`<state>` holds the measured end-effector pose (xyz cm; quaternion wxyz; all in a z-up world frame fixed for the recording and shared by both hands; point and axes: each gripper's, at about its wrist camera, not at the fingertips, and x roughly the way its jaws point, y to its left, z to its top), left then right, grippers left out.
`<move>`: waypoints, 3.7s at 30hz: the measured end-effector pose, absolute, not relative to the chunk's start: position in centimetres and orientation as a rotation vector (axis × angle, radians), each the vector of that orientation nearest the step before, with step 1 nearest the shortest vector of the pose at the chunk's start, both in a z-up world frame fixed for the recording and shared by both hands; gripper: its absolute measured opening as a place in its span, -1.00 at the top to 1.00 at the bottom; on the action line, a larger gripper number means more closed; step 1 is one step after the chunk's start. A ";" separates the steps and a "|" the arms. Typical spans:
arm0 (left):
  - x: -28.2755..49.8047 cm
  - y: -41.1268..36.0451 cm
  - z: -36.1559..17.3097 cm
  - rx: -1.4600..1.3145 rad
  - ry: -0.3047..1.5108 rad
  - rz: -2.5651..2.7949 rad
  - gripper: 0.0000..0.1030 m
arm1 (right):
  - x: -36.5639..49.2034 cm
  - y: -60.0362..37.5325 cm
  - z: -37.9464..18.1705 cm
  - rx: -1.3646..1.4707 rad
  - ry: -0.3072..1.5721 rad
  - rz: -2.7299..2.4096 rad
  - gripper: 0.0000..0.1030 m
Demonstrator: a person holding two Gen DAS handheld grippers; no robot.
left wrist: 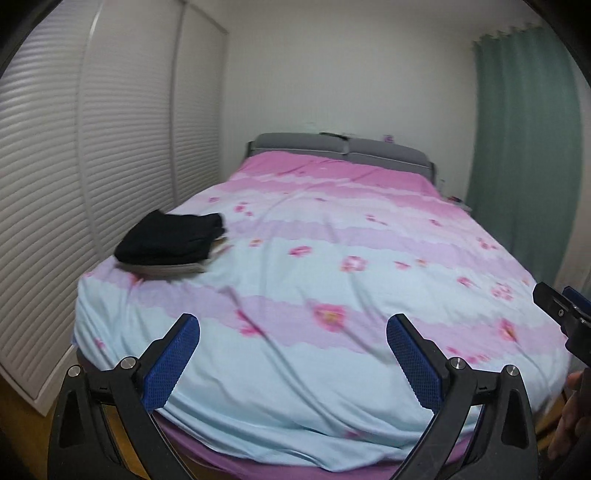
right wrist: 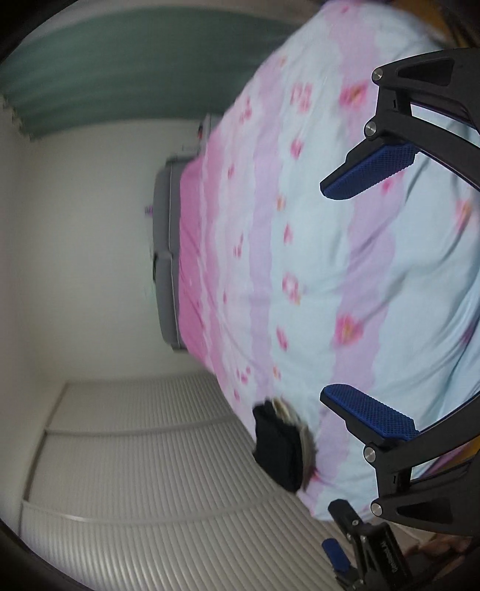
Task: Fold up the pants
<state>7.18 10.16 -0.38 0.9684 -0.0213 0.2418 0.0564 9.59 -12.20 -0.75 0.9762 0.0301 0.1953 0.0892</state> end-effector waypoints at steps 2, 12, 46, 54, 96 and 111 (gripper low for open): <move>6.3 8.2 -0.2 -0.035 0.484 0.091 -1.00 | 7.7 -15.1 -0.6 0.073 0.395 0.151 -0.97; 2.3 2.0 -0.5 0.012 0.501 0.037 -1.00 | 0.0 -22.1 0.3 0.070 0.320 0.051 -0.97; -0.6 1.4 -1.1 0.033 0.467 0.043 -1.00 | -4.5 -23.1 -0.7 0.104 0.284 0.052 -0.97; -0.7 1.4 -1.0 0.033 0.468 0.044 -1.00 | -4.5 -23.2 -0.8 0.099 0.285 0.046 -0.97; -1.2 0.1 -1.0 0.066 0.471 0.042 -1.00 | -4.9 -23.6 -0.3 0.108 0.274 0.033 -0.97; -1.7 -0.2 -0.6 0.062 0.485 0.001 -1.00 | -5.4 -23.0 -0.1 0.112 0.267 0.030 -0.97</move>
